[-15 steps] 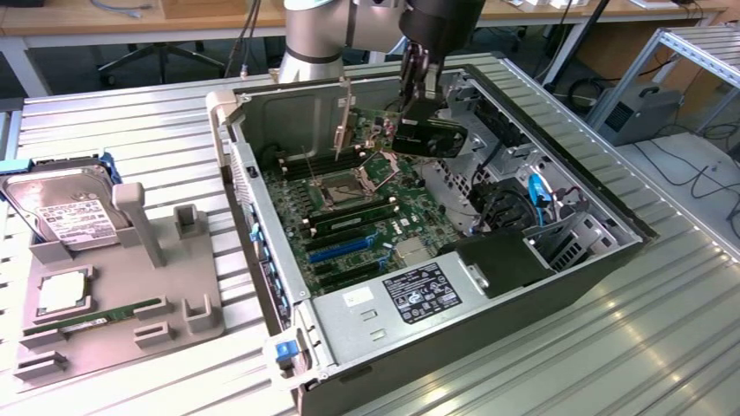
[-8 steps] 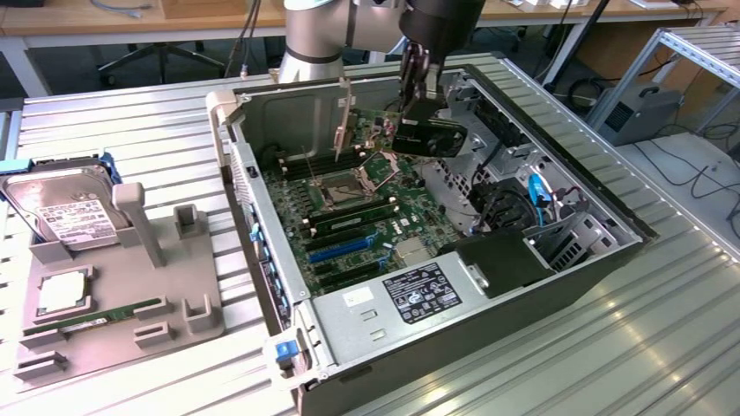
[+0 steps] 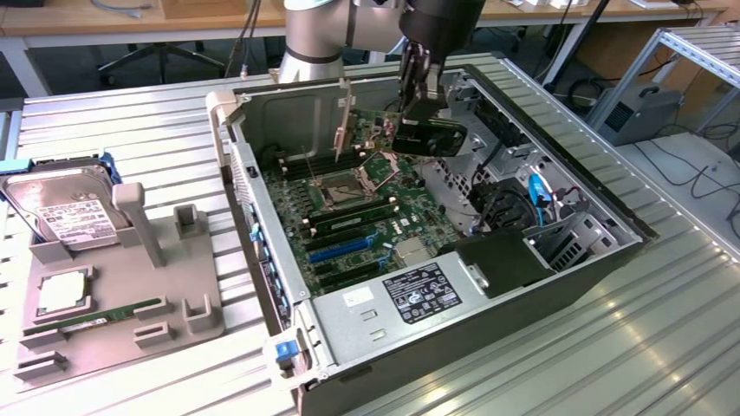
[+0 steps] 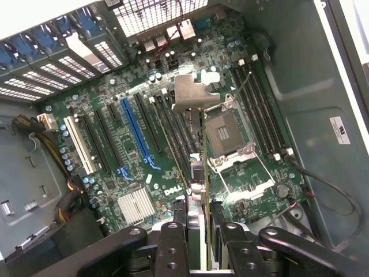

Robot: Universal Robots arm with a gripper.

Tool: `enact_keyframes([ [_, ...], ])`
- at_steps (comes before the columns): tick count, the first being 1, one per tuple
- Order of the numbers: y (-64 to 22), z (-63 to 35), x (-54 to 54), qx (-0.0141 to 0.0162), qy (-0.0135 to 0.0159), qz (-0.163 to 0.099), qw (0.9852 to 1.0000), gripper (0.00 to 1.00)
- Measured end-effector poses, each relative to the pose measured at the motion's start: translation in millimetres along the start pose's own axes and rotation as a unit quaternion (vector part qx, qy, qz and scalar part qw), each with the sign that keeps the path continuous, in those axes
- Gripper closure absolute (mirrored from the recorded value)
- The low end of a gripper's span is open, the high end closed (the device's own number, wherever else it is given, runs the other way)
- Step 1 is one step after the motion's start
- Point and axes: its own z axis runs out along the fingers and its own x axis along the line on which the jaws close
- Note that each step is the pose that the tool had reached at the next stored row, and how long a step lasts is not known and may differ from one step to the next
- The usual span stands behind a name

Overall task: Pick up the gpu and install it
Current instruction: 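Insert the gpu into the slot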

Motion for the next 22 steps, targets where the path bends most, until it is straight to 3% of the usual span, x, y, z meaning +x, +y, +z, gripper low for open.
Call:
enact_keyframes([
  [22, 0.0, 0.0, 0.0, -0.0007, 0.0007, -0.027, 0.9996, 0.73],
])
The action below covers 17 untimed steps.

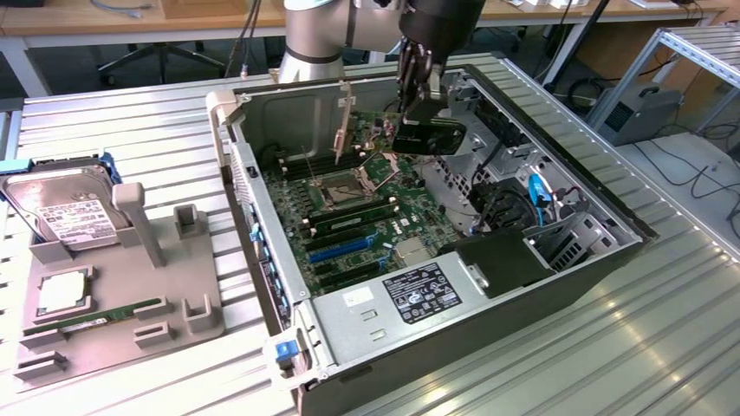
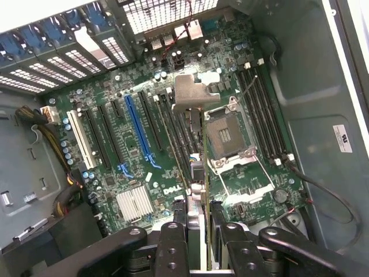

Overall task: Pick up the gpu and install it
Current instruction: 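Insert the gpu into the slot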

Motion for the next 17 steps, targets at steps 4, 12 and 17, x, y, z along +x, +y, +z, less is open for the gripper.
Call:
enact_keyframes([
  [4, 0.0, 0.0, 0.0, -0.0002, 0.0002, -0.008, 1.0, 0.73],
  [12, 0.0, 0.0, 0.0, -0.0008, 0.0009, -0.031, 0.9995, 0.73],
  [17, 0.0, 0.0, 0.0, -0.001, 0.0012, -0.041, 0.9991, 0.73],
])
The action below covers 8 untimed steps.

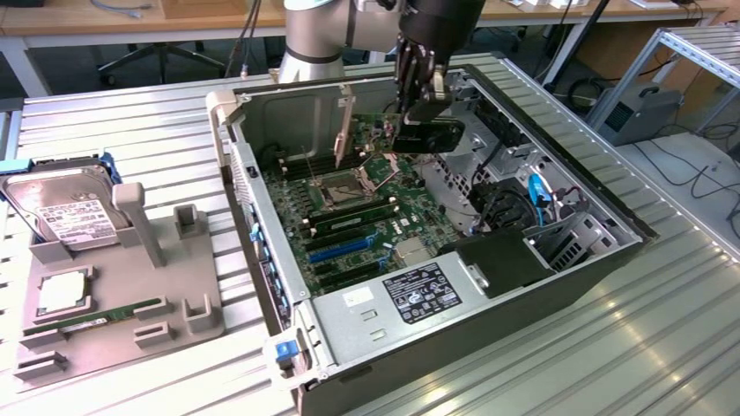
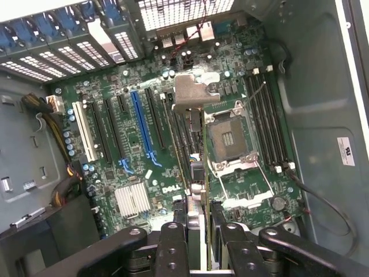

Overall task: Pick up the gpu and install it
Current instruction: 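Insert the gpu into the slot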

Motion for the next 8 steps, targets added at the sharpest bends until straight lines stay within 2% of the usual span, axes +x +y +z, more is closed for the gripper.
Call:
enact_keyframes([
  [8, 0.0, 0.0, 0.0, -0.0004, 0.0004, -0.016, 0.9999, 0.73],
])
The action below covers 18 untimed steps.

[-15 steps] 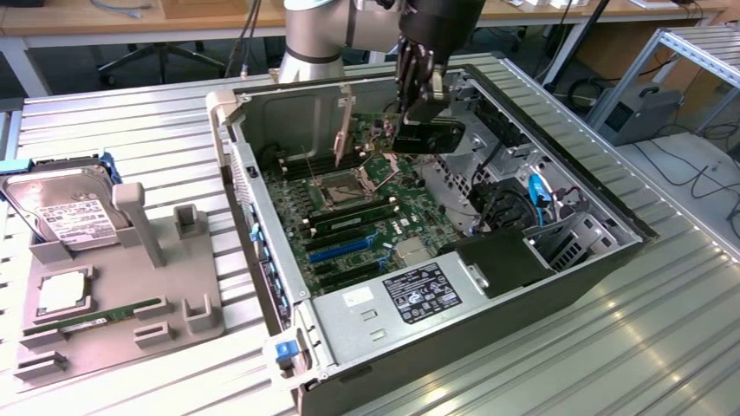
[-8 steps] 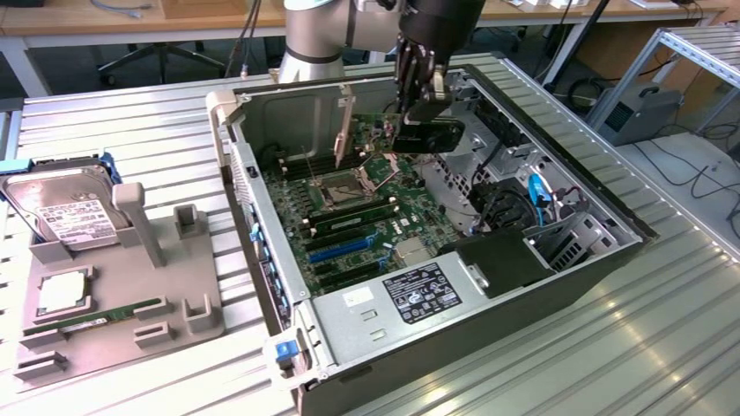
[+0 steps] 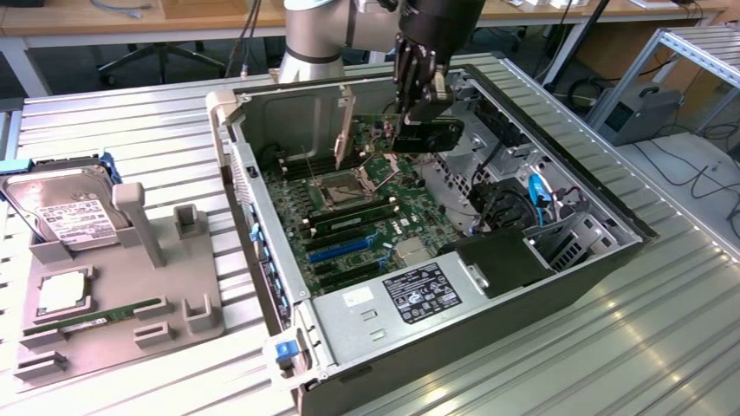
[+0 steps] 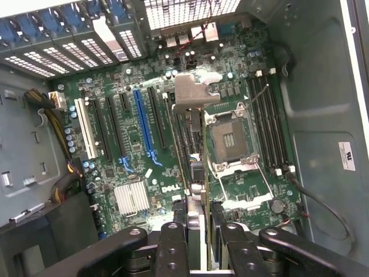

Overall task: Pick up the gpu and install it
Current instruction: 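Insert the gpu into the slot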

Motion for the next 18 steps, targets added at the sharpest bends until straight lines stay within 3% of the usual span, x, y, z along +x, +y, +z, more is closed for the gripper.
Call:
enact_keyframes([
  [18, 0.0, 0.0, 0.0, -0.001, 0.001, -0.037, 0.9993, 0.73],
])
